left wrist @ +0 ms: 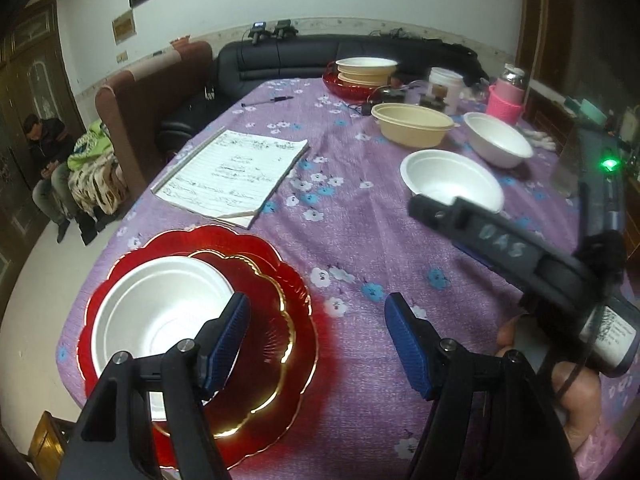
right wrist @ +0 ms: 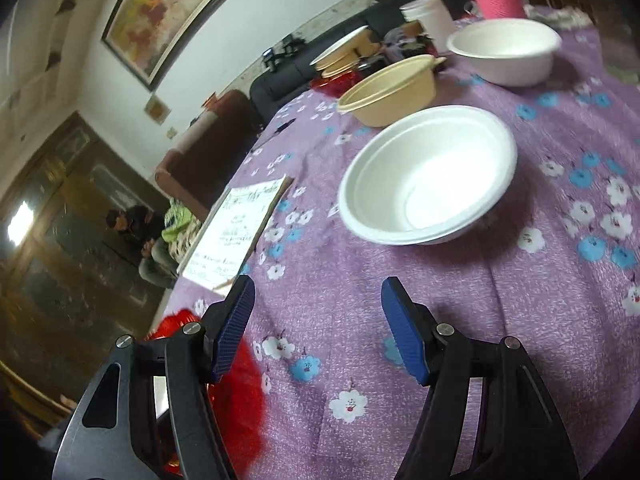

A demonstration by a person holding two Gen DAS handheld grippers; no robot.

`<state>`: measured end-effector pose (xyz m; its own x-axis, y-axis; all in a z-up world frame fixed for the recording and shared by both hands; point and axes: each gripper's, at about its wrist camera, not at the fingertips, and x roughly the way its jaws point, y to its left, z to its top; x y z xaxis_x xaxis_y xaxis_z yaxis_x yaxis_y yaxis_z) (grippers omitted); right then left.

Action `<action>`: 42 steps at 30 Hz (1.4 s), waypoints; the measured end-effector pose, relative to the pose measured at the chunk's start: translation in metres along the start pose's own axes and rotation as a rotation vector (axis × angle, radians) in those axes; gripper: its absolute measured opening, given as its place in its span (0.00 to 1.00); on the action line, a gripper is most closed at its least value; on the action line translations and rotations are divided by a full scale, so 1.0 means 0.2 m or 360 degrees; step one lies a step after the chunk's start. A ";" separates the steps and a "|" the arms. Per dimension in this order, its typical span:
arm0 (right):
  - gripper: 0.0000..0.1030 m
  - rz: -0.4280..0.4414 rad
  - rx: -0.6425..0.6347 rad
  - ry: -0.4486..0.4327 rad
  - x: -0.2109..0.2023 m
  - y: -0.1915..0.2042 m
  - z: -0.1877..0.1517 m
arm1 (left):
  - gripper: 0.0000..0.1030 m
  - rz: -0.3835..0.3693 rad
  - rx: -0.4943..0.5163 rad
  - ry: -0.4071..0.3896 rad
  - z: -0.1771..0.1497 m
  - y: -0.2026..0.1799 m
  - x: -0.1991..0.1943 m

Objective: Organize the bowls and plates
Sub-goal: 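Move both open grippers toward the white foam bowls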

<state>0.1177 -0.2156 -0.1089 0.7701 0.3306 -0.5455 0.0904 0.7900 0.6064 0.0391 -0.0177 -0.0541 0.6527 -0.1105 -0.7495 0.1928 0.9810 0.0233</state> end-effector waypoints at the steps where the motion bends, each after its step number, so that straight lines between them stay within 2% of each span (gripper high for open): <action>1: 0.65 0.0004 0.0034 -0.0019 -0.02 -0.02 0.01 | 0.68 -0.0003 0.0002 0.0005 0.01 -0.02 0.01; 4: 0.65 0.0000 0.0108 -0.0045 -0.08 -0.10 0.04 | 0.69 0.0000 0.0026 0.0027 0.02 -0.06 0.03; 7: 0.65 -0.0041 0.0199 -0.0022 -0.13 -0.21 0.08 | 0.71 -0.0046 0.0064 0.0060 0.00 -0.13 0.06; 12: 0.65 -0.0157 0.0261 -0.0010 -0.25 -0.38 0.17 | 0.71 -0.0172 0.0168 0.0185 -0.03 -0.27 0.12; 15: 0.65 -0.0196 0.0267 -0.0010 -0.32 -0.43 0.29 | 0.71 -0.0264 0.0217 0.0248 0.03 -0.32 0.12; 17: 0.65 -0.0202 0.0266 -0.0040 -0.35 -0.43 0.38 | 0.71 -0.0298 0.0240 0.0240 0.10 -0.34 0.10; 22: 0.65 -0.0157 0.0236 -0.0103 -0.39 -0.37 0.56 | 0.71 -0.0233 0.0294 0.0167 0.26 -0.35 0.06; 25: 0.65 -0.0114 0.0196 -0.0108 -0.37 -0.31 0.61 | 0.71 -0.0210 0.0252 0.0155 0.32 -0.30 0.05; 28: 0.65 -0.0090 0.0176 -0.0094 -0.33 -0.26 0.63 | 0.71 -0.0209 0.0214 0.0201 0.37 -0.26 0.11; 32: 0.65 -0.0082 0.0164 -0.0081 -0.24 -0.24 0.66 | 0.71 -0.0117 0.0159 0.0224 0.46 -0.20 0.20; 34: 0.65 -0.0094 0.0176 -0.0145 -0.22 -0.29 0.63 | 0.71 -0.0118 0.0063 0.0234 0.48 -0.16 0.24; 36: 0.65 -0.0078 0.0194 -0.0210 -0.18 -0.38 0.60 | 0.71 -0.0144 -0.0102 0.0232 0.47 -0.13 0.29; 38: 0.65 -0.0155 0.0229 -0.0153 -0.12 -0.46 0.61 | 0.71 -0.0195 -0.0286 0.0198 0.41 -0.12 0.34; 40: 0.65 -0.0127 0.0319 -0.0097 -0.08 -0.55 0.62 | 0.71 -0.0196 -0.0393 0.0189 0.37 -0.14 0.40; 42: 0.65 -0.0115 0.0374 -0.0036 -0.05 -0.59 0.62 | 0.71 -0.0177 -0.0410 0.0228 0.35 -0.18 0.48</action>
<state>0.1783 -0.3757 -0.1030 0.7699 0.2638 -0.5810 0.2883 0.6684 0.6856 0.1450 -0.0747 -0.0803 0.5249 -0.2137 -0.8239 0.0535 0.9744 -0.2186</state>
